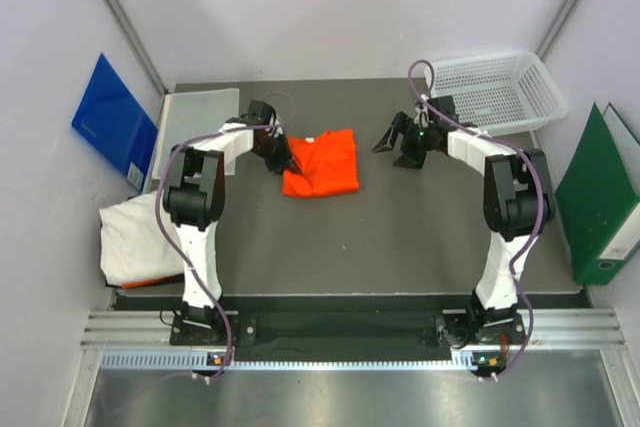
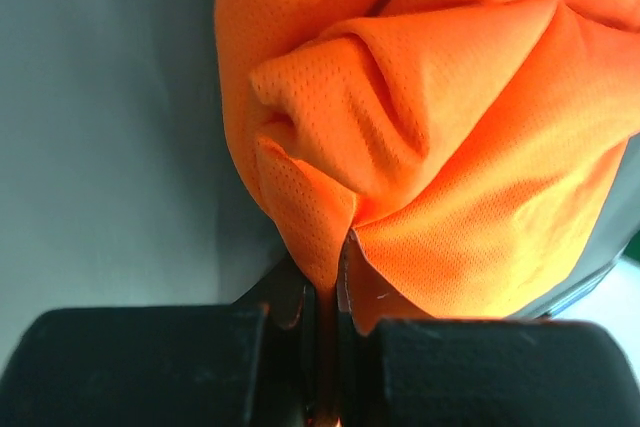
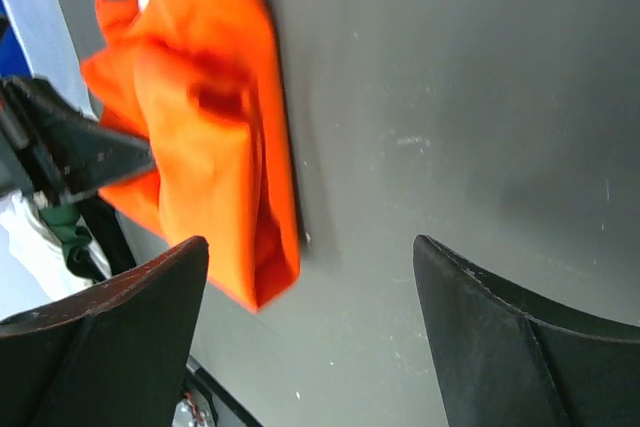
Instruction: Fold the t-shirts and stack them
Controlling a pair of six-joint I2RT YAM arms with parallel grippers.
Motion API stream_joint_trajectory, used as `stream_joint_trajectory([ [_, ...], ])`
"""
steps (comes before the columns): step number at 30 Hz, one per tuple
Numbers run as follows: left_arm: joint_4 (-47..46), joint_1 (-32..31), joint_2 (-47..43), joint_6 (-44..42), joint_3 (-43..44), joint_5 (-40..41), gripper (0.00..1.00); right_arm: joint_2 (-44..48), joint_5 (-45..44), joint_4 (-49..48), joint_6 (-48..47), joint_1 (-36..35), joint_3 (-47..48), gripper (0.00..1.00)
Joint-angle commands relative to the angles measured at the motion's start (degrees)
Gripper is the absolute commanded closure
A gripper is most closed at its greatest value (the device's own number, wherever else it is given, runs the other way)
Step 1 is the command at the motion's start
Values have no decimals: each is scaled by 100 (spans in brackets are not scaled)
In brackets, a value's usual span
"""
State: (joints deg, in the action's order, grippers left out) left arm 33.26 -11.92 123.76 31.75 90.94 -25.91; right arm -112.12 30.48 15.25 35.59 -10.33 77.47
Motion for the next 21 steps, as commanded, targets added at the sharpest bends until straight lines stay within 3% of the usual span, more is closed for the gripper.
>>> stream_joint_trajectory([
  [1,611,-135,-739,-406,-708,51,100,339,169,40,-131,31,-92,17],
  [8,787,-346,-1407,-389,-1403,305,100,164,151,549,-386,-74,206,16],
  [9,831,-354,-1460,-380,-1360,463,94,138,108,628,-465,-92,259,12],
  [11,1086,-355,-1574,-380,-1079,674,62,137,90,769,-536,-162,356,9],
  [12,1182,-363,-1618,-397,-965,945,15,146,90,813,-614,-189,382,5],
  [13,1375,-363,-1645,-406,-703,1078,1,172,81,874,-641,-232,409,3],
  [17,1675,-346,-1645,-529,-138,1474,1,287,352,1007,-721,-312,436,2],
  [21,1684,-355,-1452,-512,222,1484,1,313,766,919,-545,-382,365,16],
])
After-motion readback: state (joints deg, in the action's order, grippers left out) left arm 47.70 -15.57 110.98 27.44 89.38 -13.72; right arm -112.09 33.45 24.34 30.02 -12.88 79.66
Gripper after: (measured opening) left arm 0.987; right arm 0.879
